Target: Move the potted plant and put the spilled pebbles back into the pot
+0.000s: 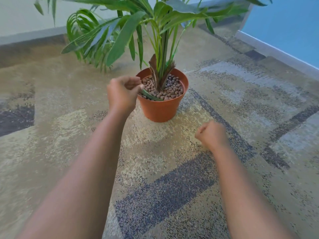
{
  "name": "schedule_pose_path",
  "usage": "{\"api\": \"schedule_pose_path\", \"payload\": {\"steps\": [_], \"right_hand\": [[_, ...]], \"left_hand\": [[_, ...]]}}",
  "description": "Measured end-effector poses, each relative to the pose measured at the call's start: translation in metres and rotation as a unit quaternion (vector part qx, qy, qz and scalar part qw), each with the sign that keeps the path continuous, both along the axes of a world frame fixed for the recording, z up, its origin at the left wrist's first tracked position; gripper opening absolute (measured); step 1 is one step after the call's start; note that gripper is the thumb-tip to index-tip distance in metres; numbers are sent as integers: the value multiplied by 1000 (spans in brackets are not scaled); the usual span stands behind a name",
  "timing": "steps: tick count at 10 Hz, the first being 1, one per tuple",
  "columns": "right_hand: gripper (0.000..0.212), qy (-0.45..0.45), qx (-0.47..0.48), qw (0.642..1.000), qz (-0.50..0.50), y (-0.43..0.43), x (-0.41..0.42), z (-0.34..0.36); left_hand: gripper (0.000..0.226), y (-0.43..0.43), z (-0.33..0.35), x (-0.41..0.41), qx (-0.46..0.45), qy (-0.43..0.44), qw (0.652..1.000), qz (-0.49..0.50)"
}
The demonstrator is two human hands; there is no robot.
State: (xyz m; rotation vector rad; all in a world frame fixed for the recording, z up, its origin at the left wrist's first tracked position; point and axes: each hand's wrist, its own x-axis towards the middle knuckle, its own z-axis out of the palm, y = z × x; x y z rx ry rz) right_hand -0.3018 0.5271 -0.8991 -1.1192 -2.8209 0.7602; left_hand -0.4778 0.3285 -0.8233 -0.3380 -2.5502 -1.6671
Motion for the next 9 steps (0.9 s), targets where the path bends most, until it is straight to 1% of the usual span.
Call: {"api": "schedule_pose_path", "payload": {"steps": [1,2,3,4,5,6,7,8,9], "right_hand": [[13,170,7,984,45,-11,-27,52],[13,253,28,963,88,-23,-58,86],[9,286,48,950,111,-38,-94,103],[13,305,49,947,87,-40,-93,95],[17,327,73,942,9,-31,-67,69],[15,293,58,954,-5,-34,-50,52],[15,259,28,965,5,-39,-41,41],[16,263,21,964,2,-38,-34,41],[14,247,-22,969,-21,-56,-19,29]], "left_hand": [[16,-9,-15,14,64,-34,997,35],[16,-9,-20,25,82,-56,994,38],[15,-7,-23,39,85,-77,993,29],[15,-8,-25,48,81,-78,994,16],[13,-11,-30,54,73,-74,994,20],[12,-13,-33,58,64,-72,995,30],[10,-3,-30,67,59,-66,996,19],[12,-3,-25,67,55,-68,996,3],[12,-29,-28,63,15,-69,997,33]]}}
